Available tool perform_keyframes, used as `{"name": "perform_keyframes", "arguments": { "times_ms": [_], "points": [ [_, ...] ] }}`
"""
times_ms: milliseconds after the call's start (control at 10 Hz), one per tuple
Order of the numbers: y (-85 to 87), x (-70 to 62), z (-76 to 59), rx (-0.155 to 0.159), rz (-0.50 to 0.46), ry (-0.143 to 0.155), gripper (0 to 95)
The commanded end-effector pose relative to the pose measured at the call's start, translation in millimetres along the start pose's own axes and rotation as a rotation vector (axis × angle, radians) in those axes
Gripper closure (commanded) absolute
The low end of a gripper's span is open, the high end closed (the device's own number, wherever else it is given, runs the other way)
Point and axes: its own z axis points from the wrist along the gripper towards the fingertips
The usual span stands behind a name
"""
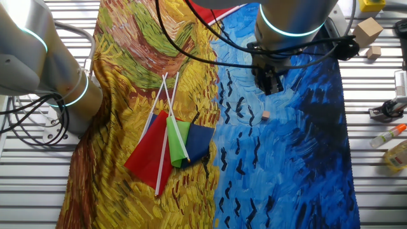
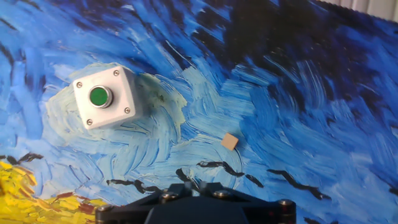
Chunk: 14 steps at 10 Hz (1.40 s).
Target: Pick up the small block on the left and move it to the right
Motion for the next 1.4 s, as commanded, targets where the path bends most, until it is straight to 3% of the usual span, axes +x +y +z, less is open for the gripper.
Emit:
{"name": "perform_keyframes", "arguments": {
  "times_ms": [100, 300, 600, 900, 1000, 1100, 1200, 1400],
  "points": [
    [0.1, -0.3, -0.1, 0.001, -0.001, 0.002, 95.0],
    [0.1, -0.3, -0.1, 0.011, 0.008, 0.003, 95.0],
    [0.6, -6.0, 1.5, 0.040, 0.005, -0.021, 95.0],
    [-10.6, -38.8, 3.2, 0.039, -0.018, -0.024, 95.0],
    [-14.8, -47.1, 2.4, 0.038, -0.031, -0.012, 95.0],
    [-15.8, -50.1, 2.3, 0.066, -0.042, 0.012, 95.0],
    [-15.3, -50.3, 2.8, 0.157, -0.036, 0.049, 95.0],
    [-14.5, -48.9, 2.9, 0.138, -0.020, 0.122, 95.0]
  ]
}}
